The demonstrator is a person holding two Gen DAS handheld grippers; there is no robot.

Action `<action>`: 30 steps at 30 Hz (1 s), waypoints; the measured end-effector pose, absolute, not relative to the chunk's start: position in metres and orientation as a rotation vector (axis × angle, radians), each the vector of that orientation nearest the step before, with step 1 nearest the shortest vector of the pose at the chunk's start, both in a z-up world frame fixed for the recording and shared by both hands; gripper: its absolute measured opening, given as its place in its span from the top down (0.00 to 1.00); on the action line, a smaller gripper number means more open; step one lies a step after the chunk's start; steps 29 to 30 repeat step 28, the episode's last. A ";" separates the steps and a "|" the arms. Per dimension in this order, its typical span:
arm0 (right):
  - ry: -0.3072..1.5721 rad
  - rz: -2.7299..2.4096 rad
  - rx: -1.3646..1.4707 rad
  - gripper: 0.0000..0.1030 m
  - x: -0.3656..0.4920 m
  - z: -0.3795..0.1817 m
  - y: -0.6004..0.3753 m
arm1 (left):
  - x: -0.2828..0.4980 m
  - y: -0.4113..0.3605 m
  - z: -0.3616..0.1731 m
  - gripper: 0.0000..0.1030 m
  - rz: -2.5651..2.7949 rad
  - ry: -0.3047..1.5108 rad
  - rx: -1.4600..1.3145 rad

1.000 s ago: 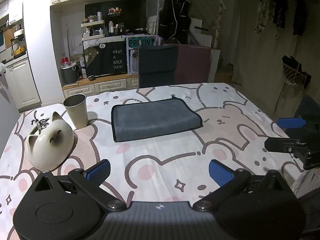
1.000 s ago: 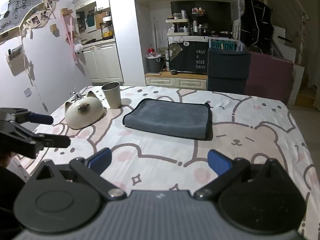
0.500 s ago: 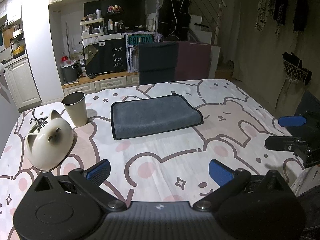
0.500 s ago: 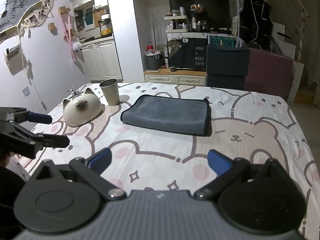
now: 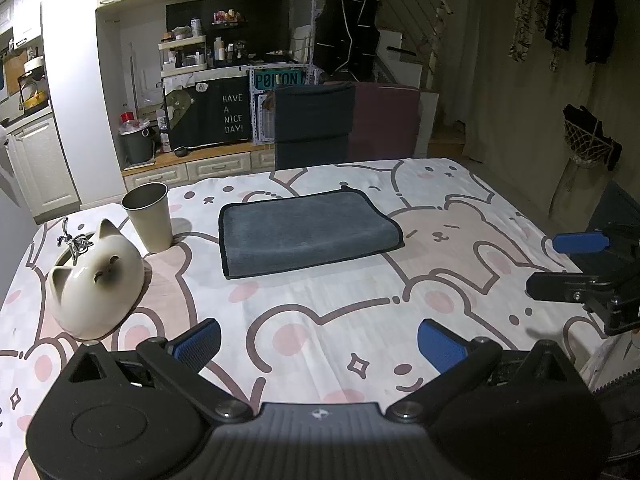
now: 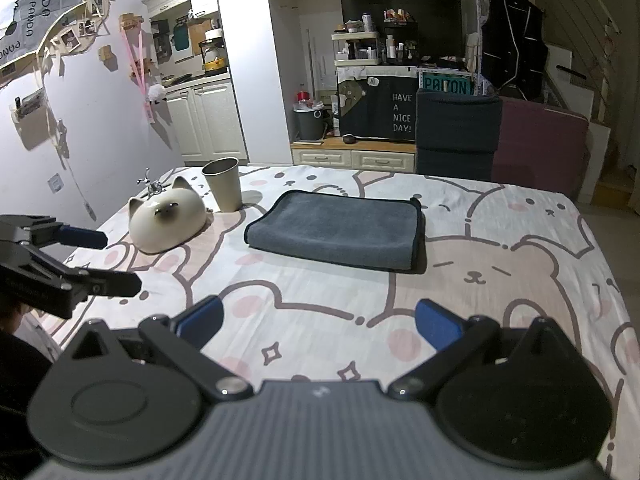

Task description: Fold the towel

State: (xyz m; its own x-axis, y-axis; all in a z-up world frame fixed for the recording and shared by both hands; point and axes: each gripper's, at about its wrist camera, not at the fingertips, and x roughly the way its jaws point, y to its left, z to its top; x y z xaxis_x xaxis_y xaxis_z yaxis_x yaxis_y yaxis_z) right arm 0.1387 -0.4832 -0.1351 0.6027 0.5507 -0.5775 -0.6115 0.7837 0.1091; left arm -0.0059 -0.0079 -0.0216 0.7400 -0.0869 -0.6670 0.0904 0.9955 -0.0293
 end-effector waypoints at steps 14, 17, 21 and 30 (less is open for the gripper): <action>0.633 0.674 -0.103 0.00 0.139 -0.135 -0.483 | -0.006 -0.007 -0.021 0.00 -0.097 0.731 0.005; 0.634 0.674 -0.103 0.00 0.139 -0.135 -0.483 | -0.006 -0.007 -0.021 0.00 -0.097 0.731 0.005; 0.633 0.674 -0.103 0.00 0.139 -0.135 -0.483 | -0.006 -0.007 -0.021 0.00 -0.096 0.732 0.004; 0.634 0.674 -0.103 0.00 0.139 -0.135 -0.483 | -0.006 -0.008 -0.022 0.00 -0.096 0.731 0.004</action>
